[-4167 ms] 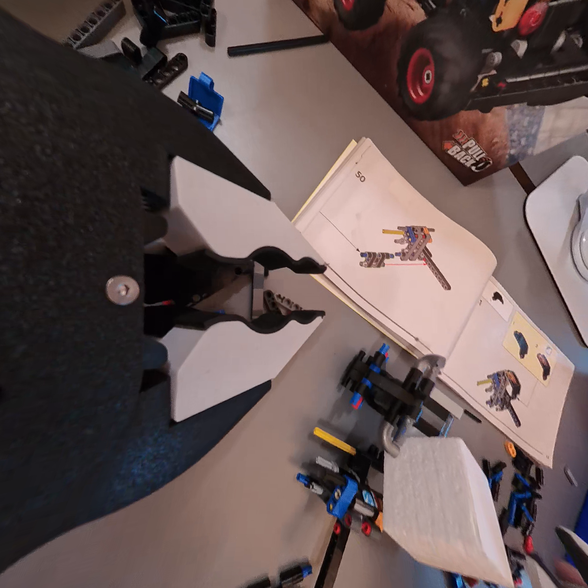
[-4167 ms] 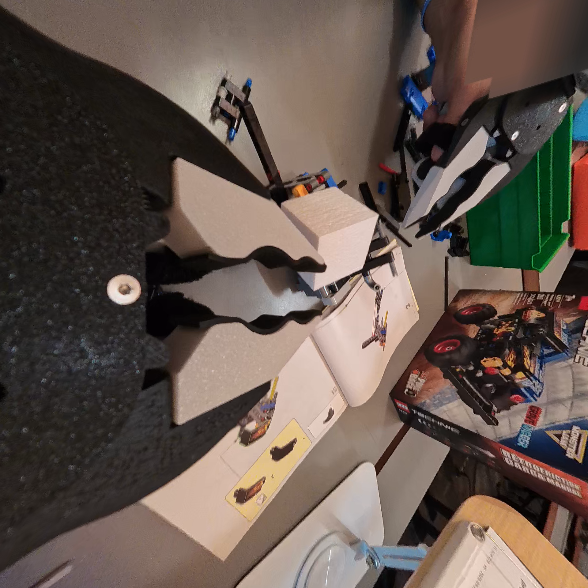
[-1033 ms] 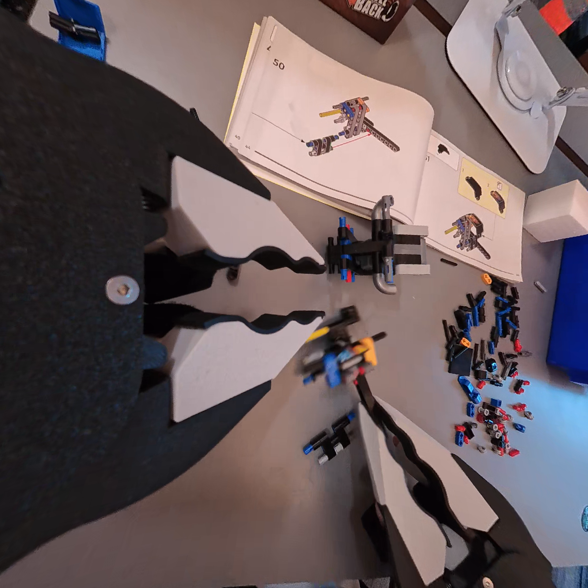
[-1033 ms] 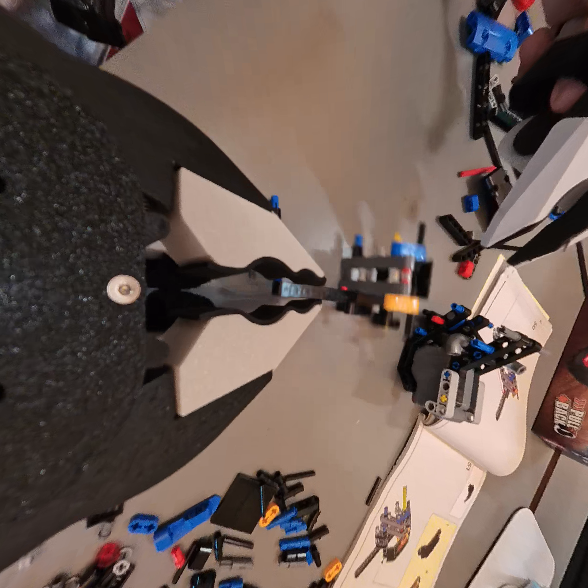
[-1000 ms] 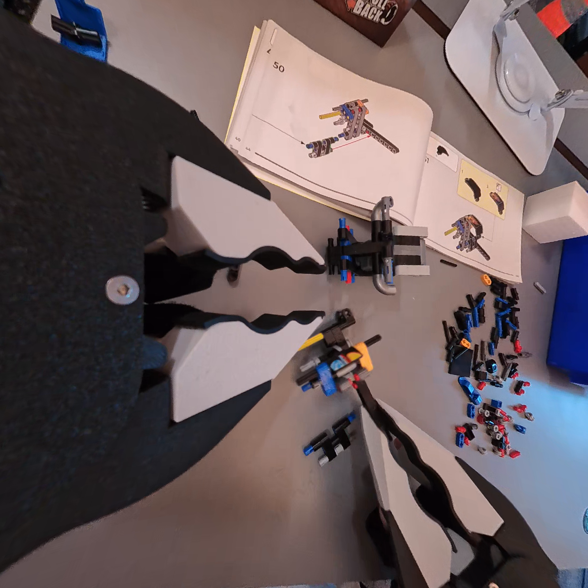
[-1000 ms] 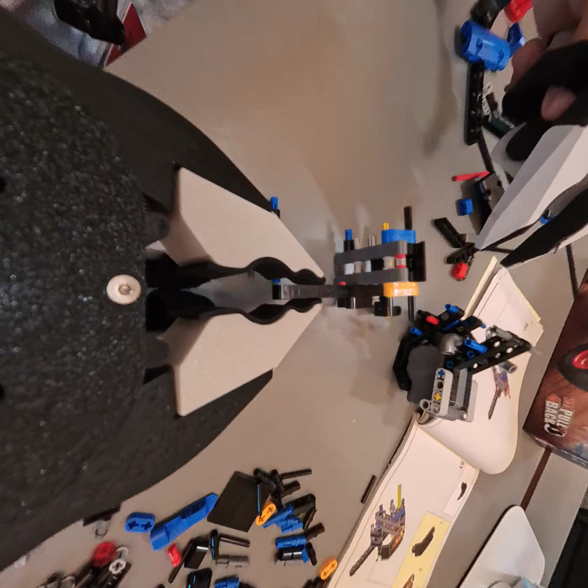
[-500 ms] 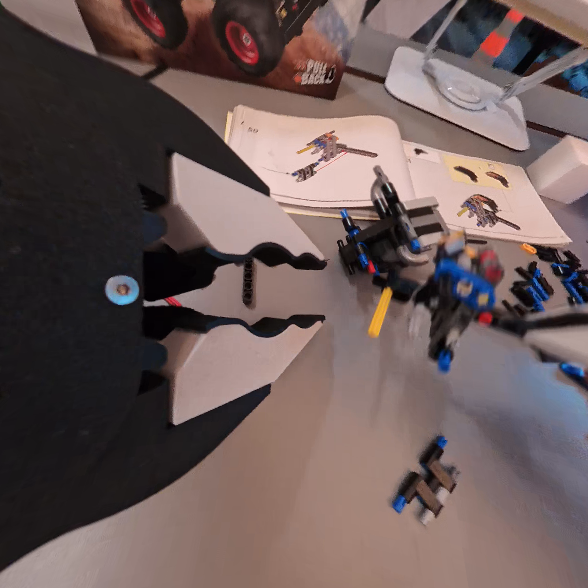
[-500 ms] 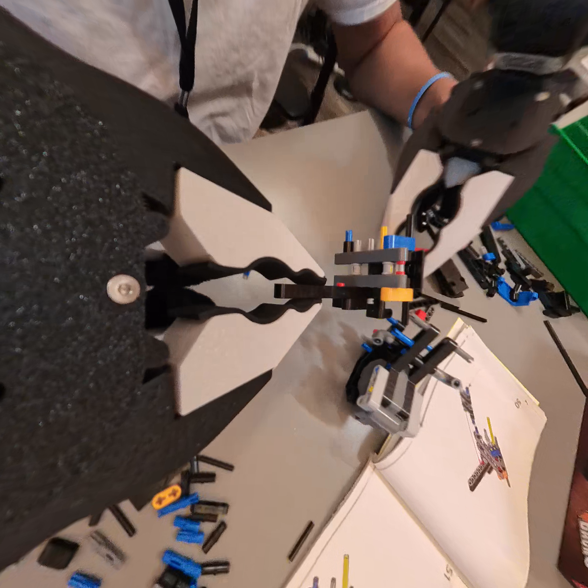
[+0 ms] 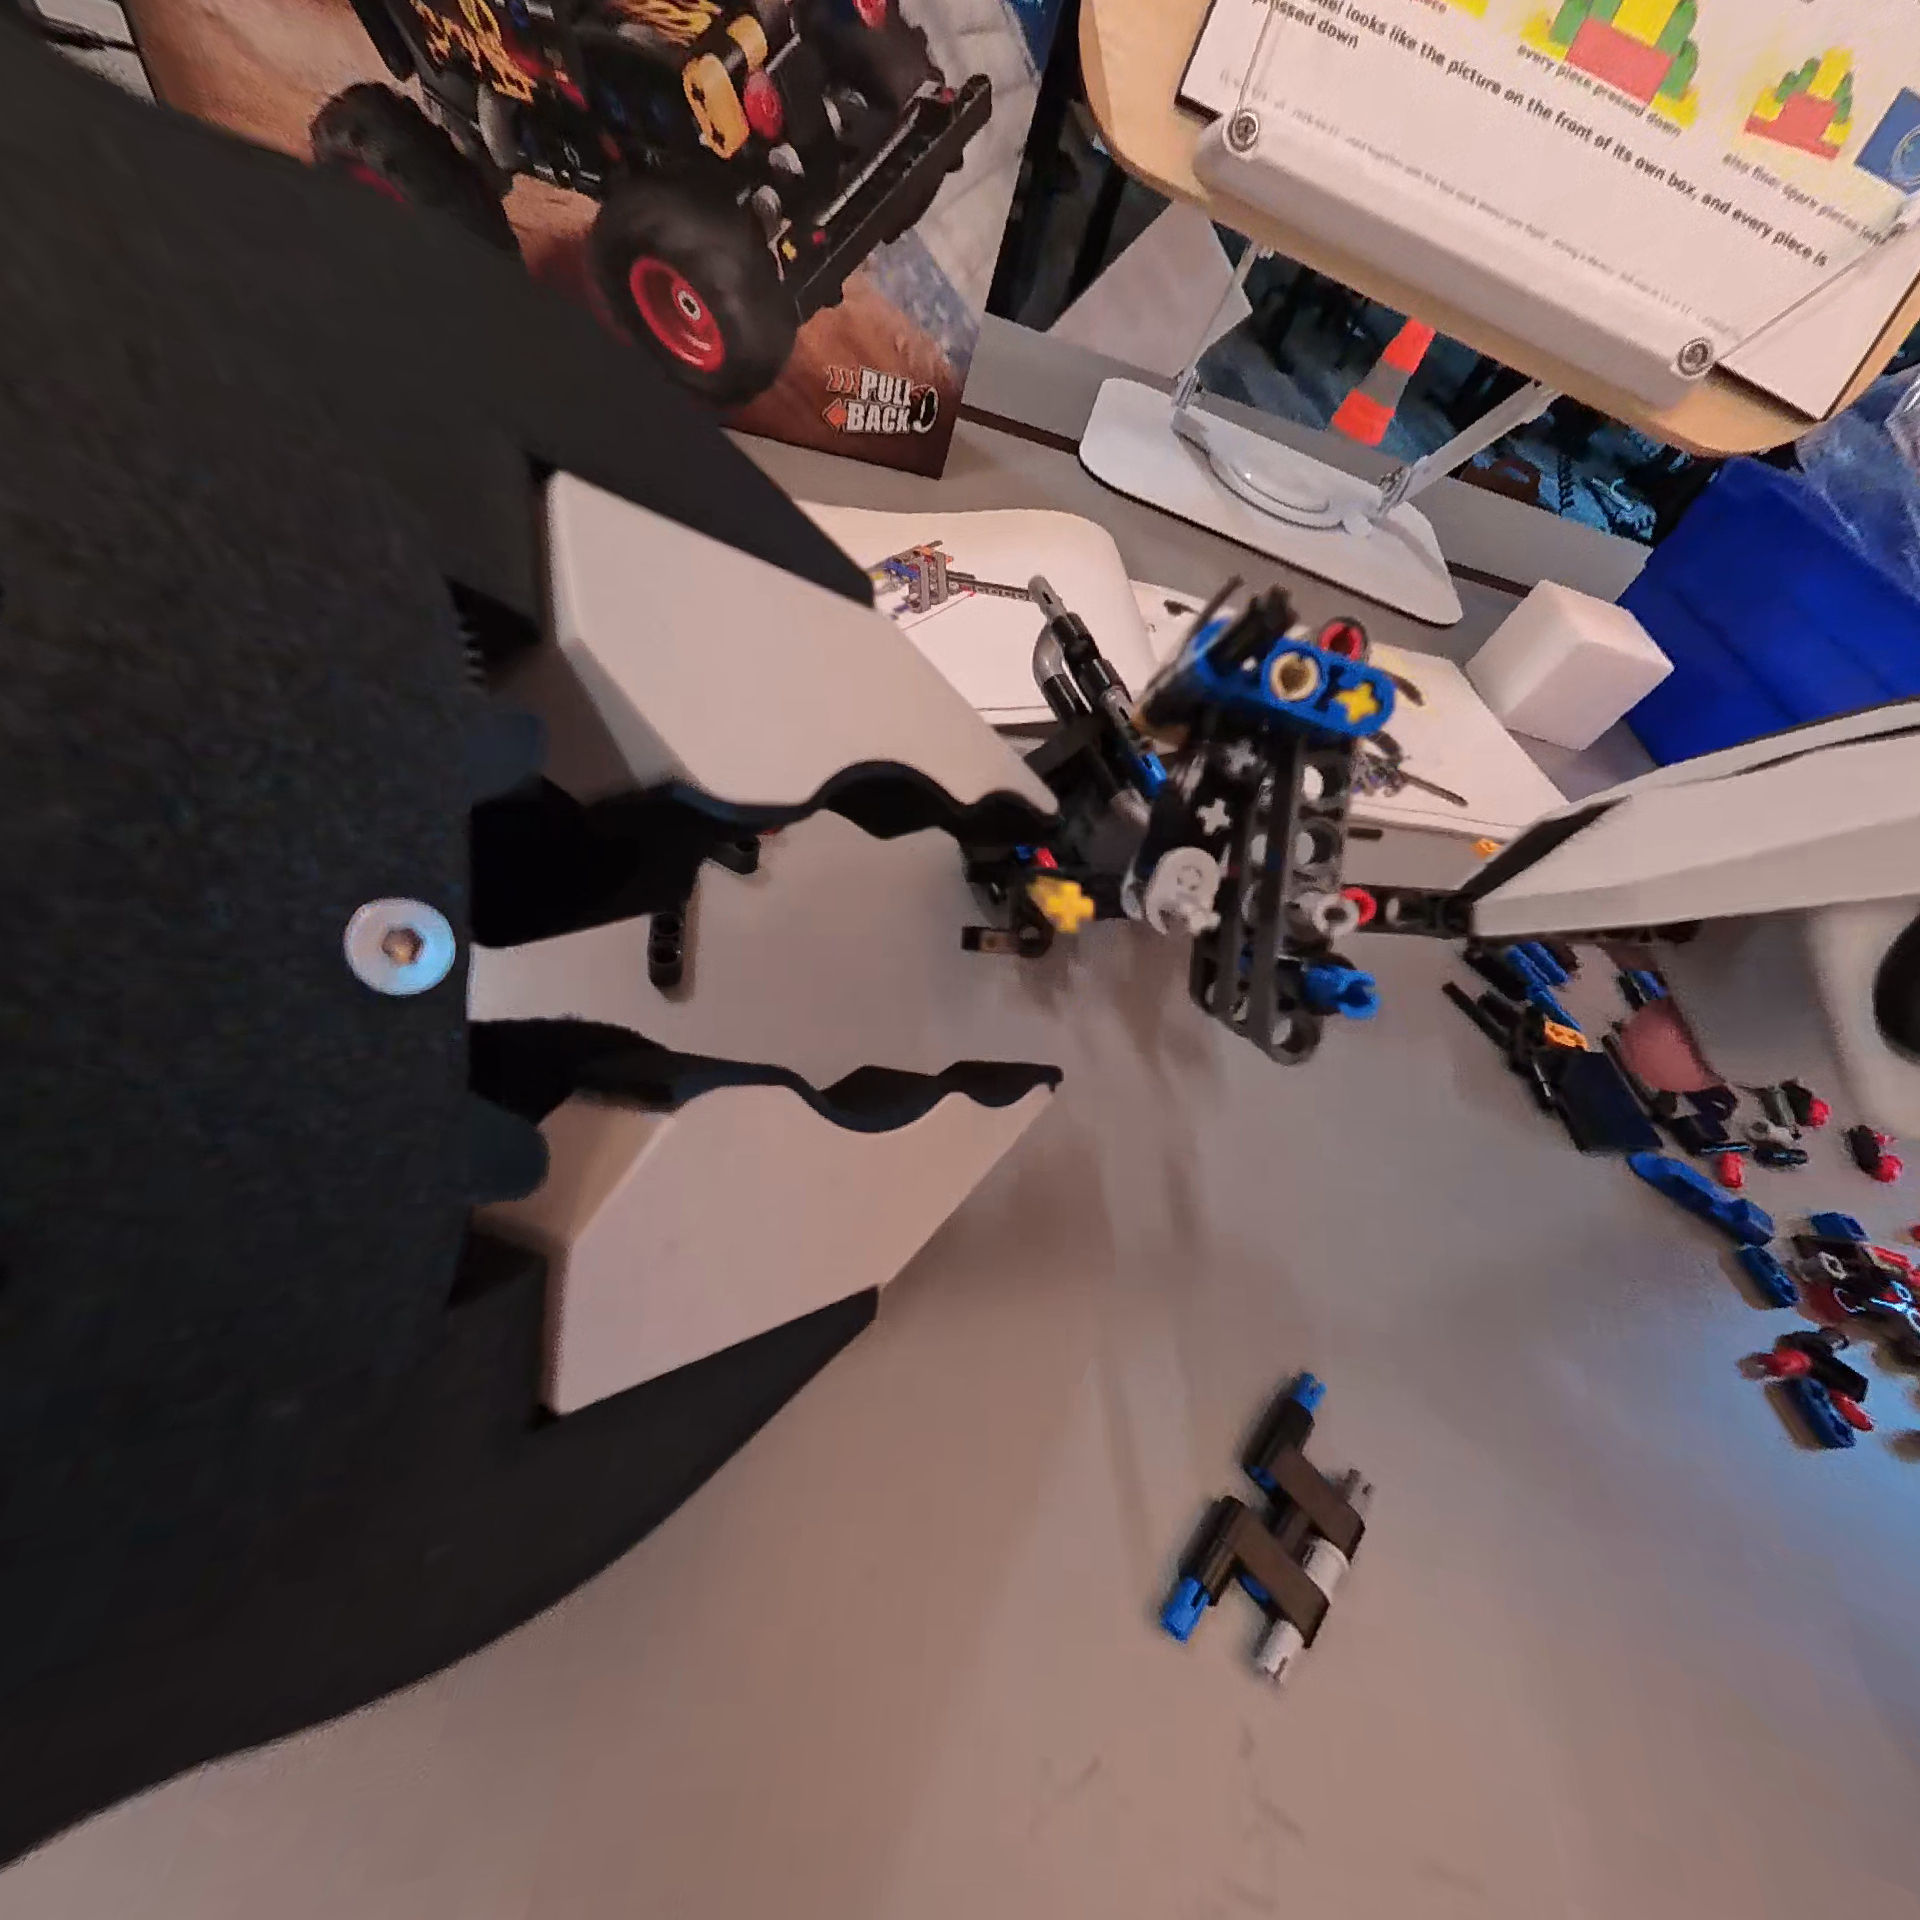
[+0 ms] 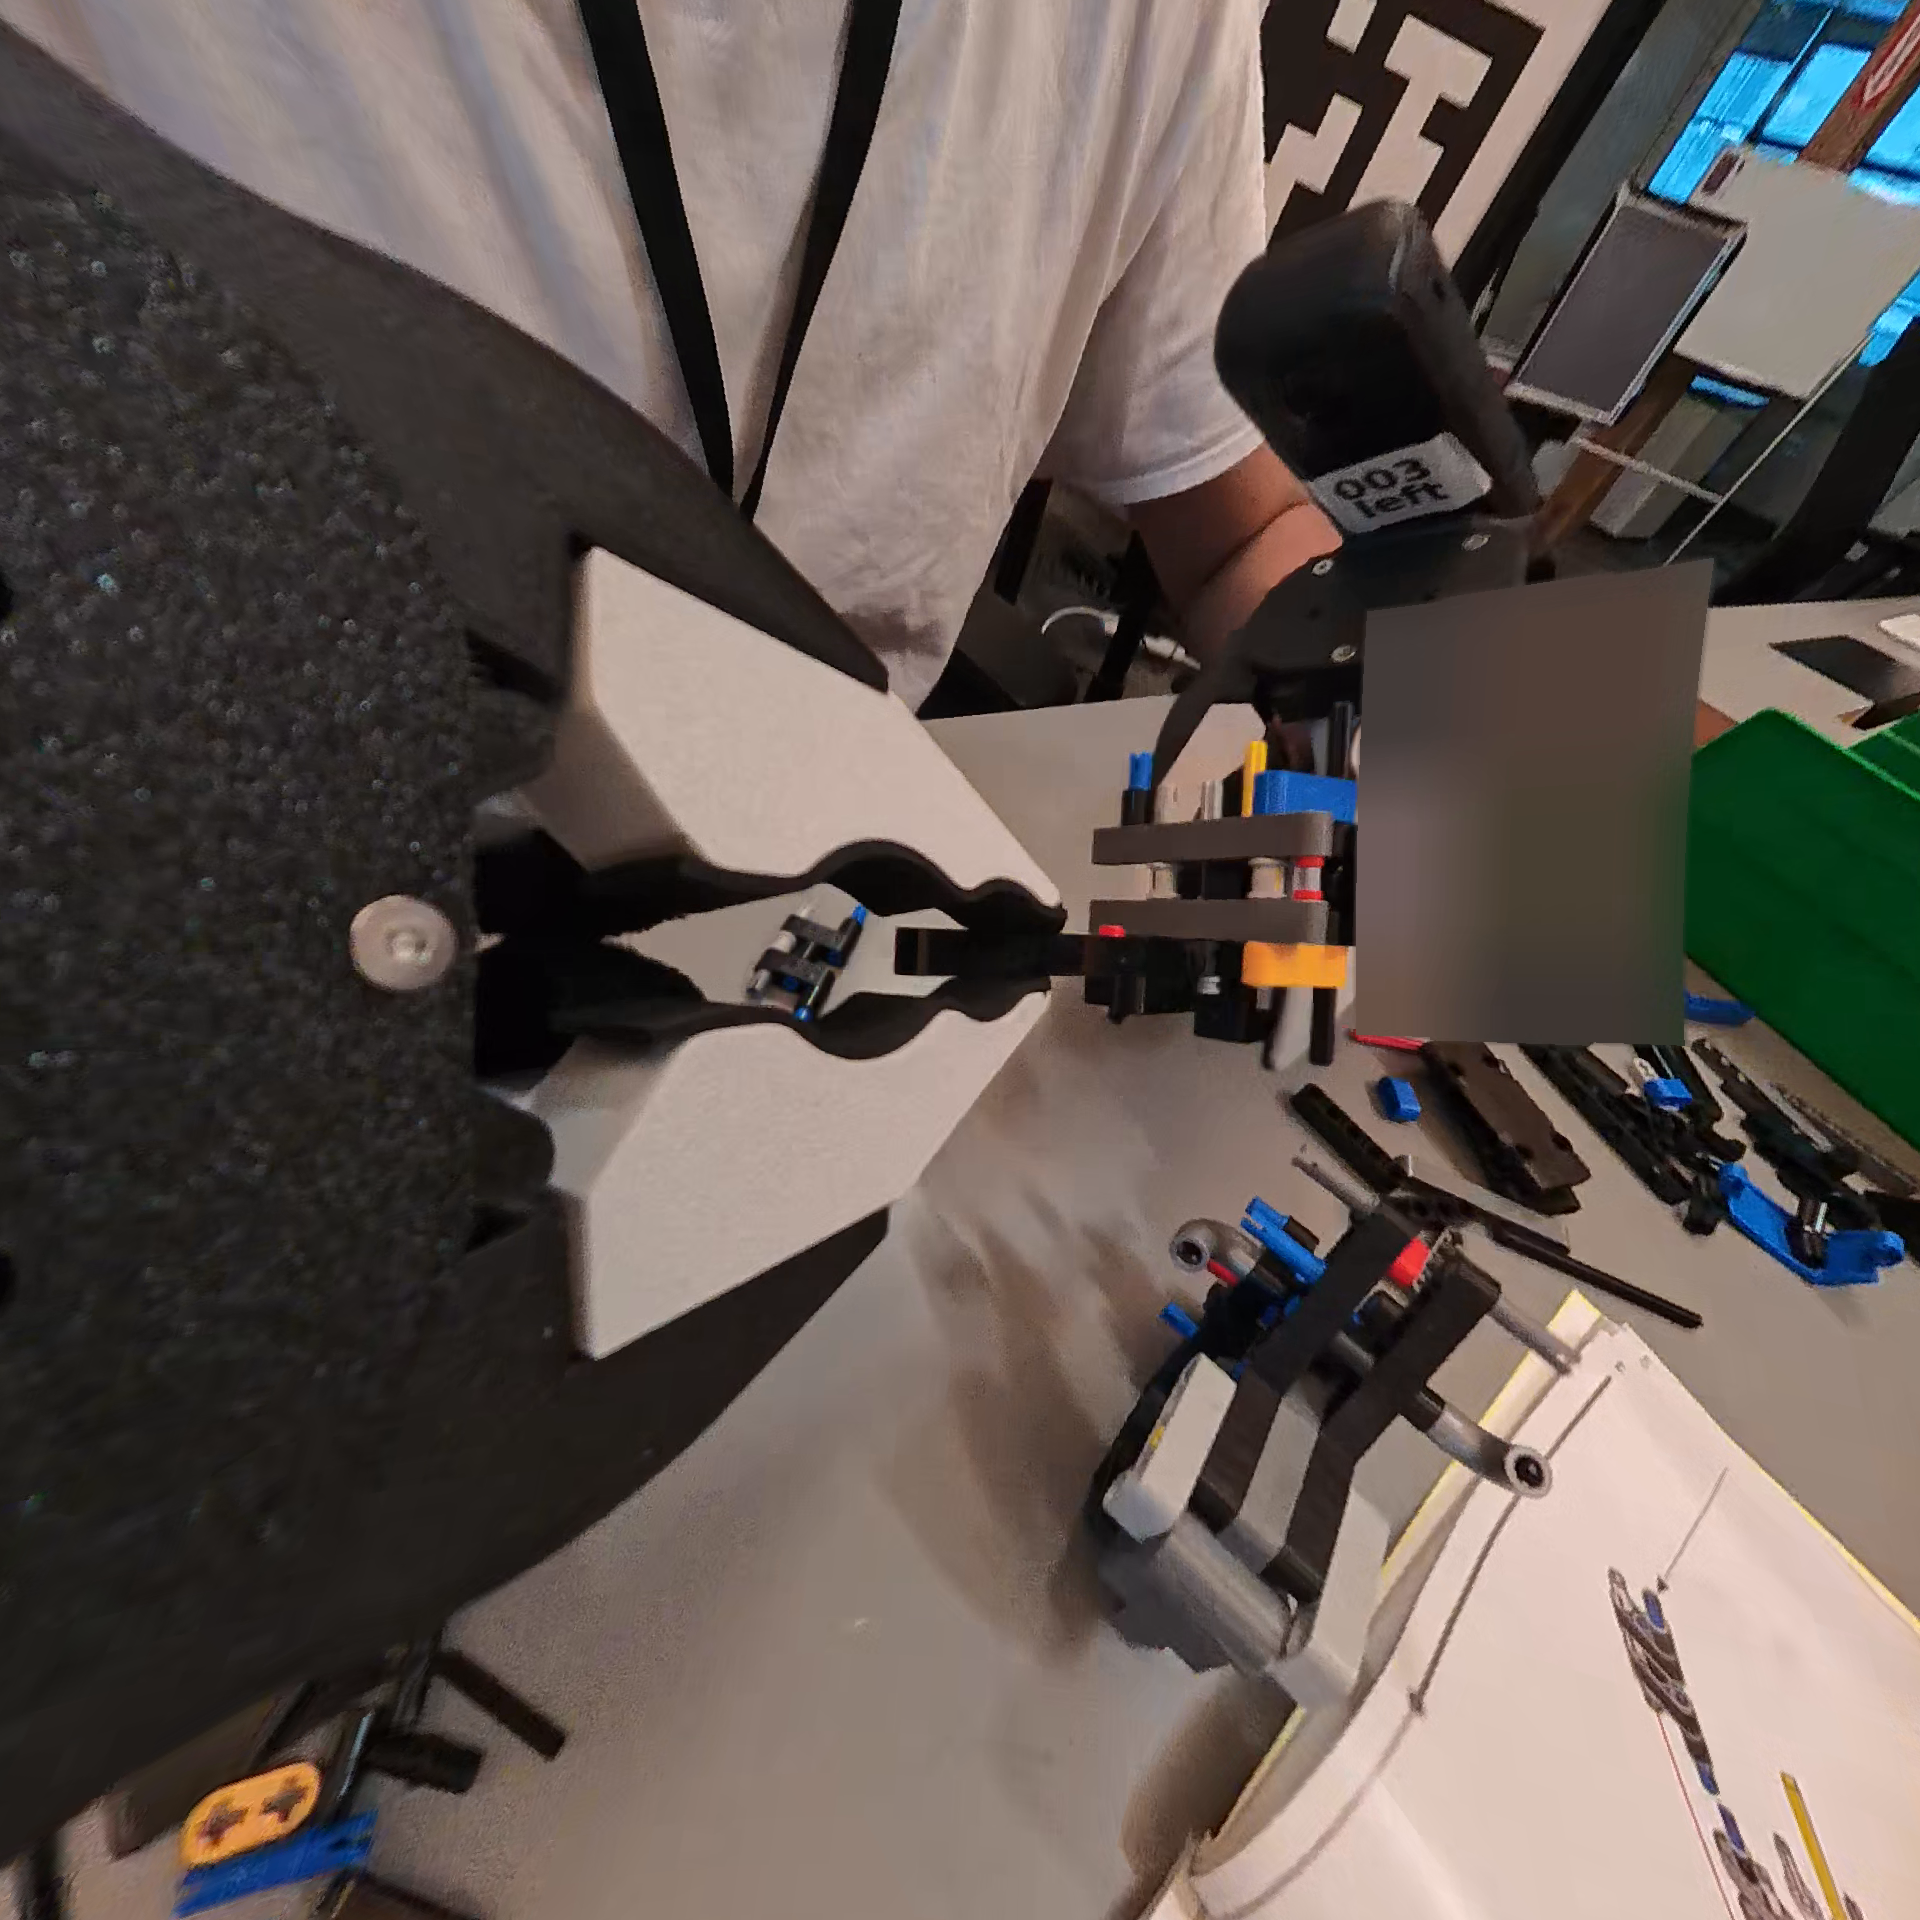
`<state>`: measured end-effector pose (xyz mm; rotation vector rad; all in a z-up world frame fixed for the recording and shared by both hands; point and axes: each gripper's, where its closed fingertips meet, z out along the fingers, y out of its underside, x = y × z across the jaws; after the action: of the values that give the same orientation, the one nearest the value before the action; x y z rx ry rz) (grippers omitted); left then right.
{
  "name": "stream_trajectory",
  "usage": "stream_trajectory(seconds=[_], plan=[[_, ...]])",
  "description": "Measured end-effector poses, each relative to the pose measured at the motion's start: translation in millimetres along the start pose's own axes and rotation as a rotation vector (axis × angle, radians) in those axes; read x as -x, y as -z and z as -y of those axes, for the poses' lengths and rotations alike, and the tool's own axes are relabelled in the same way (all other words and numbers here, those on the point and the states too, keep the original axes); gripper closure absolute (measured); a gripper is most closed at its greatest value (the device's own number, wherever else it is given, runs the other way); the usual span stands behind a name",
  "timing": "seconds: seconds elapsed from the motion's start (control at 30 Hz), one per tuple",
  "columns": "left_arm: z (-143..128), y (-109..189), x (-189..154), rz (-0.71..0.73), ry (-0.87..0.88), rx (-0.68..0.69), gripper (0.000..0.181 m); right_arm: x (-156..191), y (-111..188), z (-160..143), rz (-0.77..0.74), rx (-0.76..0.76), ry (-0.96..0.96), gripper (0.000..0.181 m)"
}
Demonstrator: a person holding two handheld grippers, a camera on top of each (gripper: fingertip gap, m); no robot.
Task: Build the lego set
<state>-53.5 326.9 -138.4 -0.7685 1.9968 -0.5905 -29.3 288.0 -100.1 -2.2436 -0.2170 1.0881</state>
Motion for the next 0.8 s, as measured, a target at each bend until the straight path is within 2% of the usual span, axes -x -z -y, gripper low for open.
stream_trajectory(seconds=[0.13, 0.23, 0.37, 0.43, 0.53, 0.63, 0.7, 0.8], plan=[[5.4, -0.9, 10.2, 0.097, 0.002, -0.016, 0.164, -0.1, -4.7, 2.0, 0.048, -0.011, -0.015, 0.175], [3.4, -1.8, 14.8, 0.140, 0.011, -0.011, 0.167, 0.3, -6.1, 8.7, 0.064, -0.050, 0.021, 0.174], [10.8, -0.2, 15.8, 0.128, 0.089, -0.077, 0.173, 17.7, -5.1, 17.9, 0.145, -0.146, 0.167, 0.167], [13.4, -0.2, 13.7, 0.111, 0.116, -0.102, 0.175, 26.2, -2.5, 22.5, 0.158, -0.220, 0.283, 0.155], [16.5, -2.1, 7.7, 0.063, 0.163, -0.125, 0.176, 28.6, 4.5, 25.7, 0.124, -0.305, 0.414, 0.155], [15.9, -3.0, 6.8, 0.029, 0.207, -0.124, 0.176, 31.4, 12.4, 25.5, 0.114, -0.364, 0.511, 0.146], [10.7, -4.2, 7.2, 0.008, 0.232, -0.102, 0.176, 24.5, 17.7, 24.5, 0.039, -0.379, 0.614, 0.140], [3.4, -5.6, 8.1, -0.015, 0.262, -0.079, 0.176, 16.3, 20.5, 16.7, -0.081, -0.350, 0.819, 0.140]])
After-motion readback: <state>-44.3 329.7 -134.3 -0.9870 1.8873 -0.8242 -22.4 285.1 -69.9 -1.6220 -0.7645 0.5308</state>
